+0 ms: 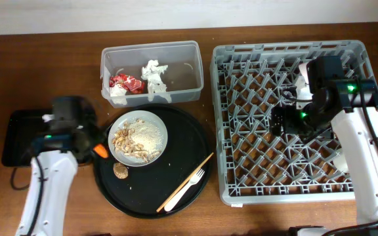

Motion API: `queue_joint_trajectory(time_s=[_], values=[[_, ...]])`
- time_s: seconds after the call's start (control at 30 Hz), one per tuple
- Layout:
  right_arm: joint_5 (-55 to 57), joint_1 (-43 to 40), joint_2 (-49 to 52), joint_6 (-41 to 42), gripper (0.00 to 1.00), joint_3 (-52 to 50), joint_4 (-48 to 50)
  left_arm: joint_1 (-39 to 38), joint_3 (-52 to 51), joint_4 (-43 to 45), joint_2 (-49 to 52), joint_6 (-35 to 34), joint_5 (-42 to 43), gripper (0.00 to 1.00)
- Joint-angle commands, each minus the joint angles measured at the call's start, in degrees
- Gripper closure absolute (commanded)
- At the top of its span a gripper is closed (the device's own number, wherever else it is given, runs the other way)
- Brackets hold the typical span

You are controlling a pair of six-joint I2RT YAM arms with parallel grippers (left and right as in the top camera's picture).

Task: Sort waste into correct bins and load items into the dishwasher rack
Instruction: 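Carry the carrot to the flat black tray and release, then grasp the plate rim with the left gripper and tilt it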

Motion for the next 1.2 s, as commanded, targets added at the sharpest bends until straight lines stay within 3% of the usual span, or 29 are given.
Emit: queue_joint_trajectory(time_s=[0.0, 0.1, 0.2, 0.23, 0.33, 0.37, 0.4, 0.47, 0.6, 0.73, 0.87, 1.0, 1.17], values=[[-0.31, -0.31, -0.66, -0.07, 0.02, 0.28, -0.02, 12.55, 1.05, 7.61, 1.77, 0.68, -0.68, 0.99], [-0.28, -0.31, -0.66, -0.07, 0.01, 0.28, -0.02, 20.87, 1.05, 15.52, 8.55, 0.68, -0.66, 1.0], [-0.31, -0.31, -0.66, -0.07, 0.02, 0.28, -0.04, 24.04, 1.05, 19.47, 15.37, 0.7, -0.63, 0.99], [-0.28, -0.31, -0.66, -0.07, 0.02, 0.28, -0.2, 24.68, 1.05, 20.26, 17.46, 0.7, -0.66, 0.95], [-0.28, -0.31, -0.66, -0.07, 0.02, 0.28, -0.39, 25.24, 1.05, 21.4, 20.13, 2.51, -0.28, 0.72], [-0.28, -0.31, -0.66, -0.07, 0.02, 0.28, -0.37, 25.24, 1.6, 21.42, 20.13, 5.73, 0.0, 0.46], [-0.28, -0.31, -0.66, -0.07, 0.02, 0.28, -0.37, 25.24, 2.34, 20.7, 20.0, 8.57, 0.0, 0.38], [-0.28, -0.31, -0.66, -0.07, 0.02, 0.28, -0.37, 25.09, 6.88, 15.15, 18.64, 10.27, 4.0, 0.01], [-0.28, -0.31, -0.63, -0.09, 0.02, 0.28, -0.39, 19.34, 13.4, 5.92, 12.59, 10.38, 6.97, 0.01], [-0.31, -0.31, -0.66, -0.07, 0.01, 0.28, -0.42, 1.18, 13.44, -0.66, 8.5, 10.47, 6.93, 0.01], [-0.28, -0.31, -0.66, -0.09, 0.01, 0.28, -0.44, -21.51, 13.4, 2.58, 13.86, 14.05, 6.88, 0.01], [-0.28, -0.31, -0.66, -0.09, 0.02, 0.28, -0.72, -31.23, 13.4, 1.99, 23.71, 15.34, 6.95, 0.01], [-0.28, -0.31, -0.66, -0.09, 0.02, 0.28, -0.87, -34.64, 13.4, 1.84, 30.88, 22.71, 9.86, 0.3]])
